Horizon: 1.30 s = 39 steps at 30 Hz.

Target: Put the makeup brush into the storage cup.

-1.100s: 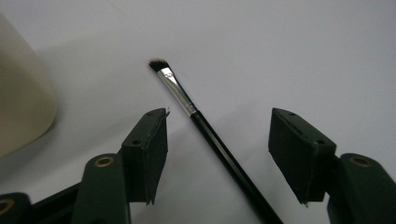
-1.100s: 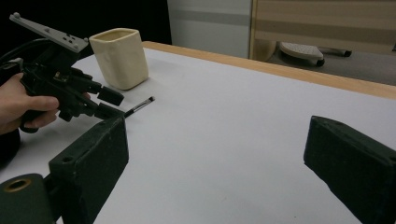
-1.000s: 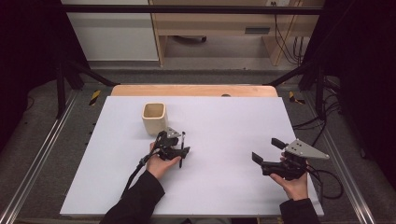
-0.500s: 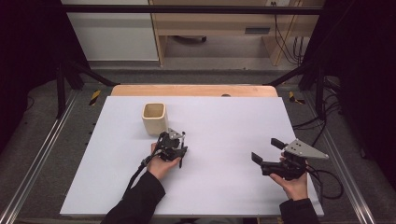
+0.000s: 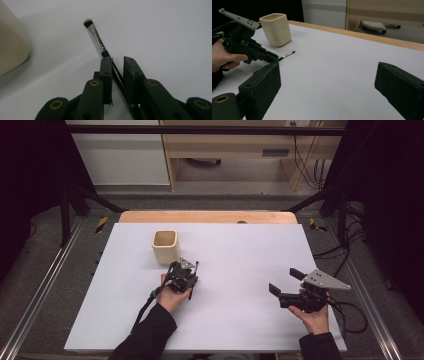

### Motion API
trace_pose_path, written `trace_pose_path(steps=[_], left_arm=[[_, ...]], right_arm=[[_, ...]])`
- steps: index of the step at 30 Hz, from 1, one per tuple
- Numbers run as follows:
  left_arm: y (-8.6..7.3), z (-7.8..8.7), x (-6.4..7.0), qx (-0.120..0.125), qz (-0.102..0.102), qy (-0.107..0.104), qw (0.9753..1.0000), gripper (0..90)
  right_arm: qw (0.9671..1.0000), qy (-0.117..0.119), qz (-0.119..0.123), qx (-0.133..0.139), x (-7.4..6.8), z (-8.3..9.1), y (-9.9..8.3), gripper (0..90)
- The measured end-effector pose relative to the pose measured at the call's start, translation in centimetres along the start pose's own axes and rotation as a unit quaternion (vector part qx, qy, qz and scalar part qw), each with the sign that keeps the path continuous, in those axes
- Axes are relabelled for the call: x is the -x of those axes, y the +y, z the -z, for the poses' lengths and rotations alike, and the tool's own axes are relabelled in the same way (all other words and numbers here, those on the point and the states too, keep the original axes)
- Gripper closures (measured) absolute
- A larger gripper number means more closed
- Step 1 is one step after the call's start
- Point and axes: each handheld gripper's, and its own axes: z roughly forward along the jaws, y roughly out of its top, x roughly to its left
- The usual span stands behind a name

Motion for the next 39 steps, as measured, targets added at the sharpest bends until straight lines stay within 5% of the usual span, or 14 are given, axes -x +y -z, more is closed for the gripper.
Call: trace_pose_path(steps=[17,23,28,33,39], left_arm=[[0.1,0.1,-0.1,-0.005,-0.007,-0.015,0.9998,82.5],[1.1,1.2,-0.1,-0.007,-0.018,-0.014,0.9997,68.4],[2.2,1.6,0.1,-0.032,-0.037,-0.013,0.9987,55.3],[3.1,1.5,0.3,-0.069,-0.061,-0.014,0.9957,45.6],[3.7,0.9,0.0,-0.104,-0.062,-0.027,0.9922,41.7]], right_arm=[[1.0000,0.001,-0.001,0.001,0.0,0.0,0.0,7.3],[1.0000,0.001,-0.001,0.000,0.0,0.0,0.0,7.3],[1.0000,0.000,-0.001,0.001,0.0,0.0,0.0,7.3],[1.0000,0.000,-0.001,0.001,0.0,0.1,0.0,7.3],[1.0000,0.001,-0.001,0.001,0.1,0.1,0.0,7.4]])
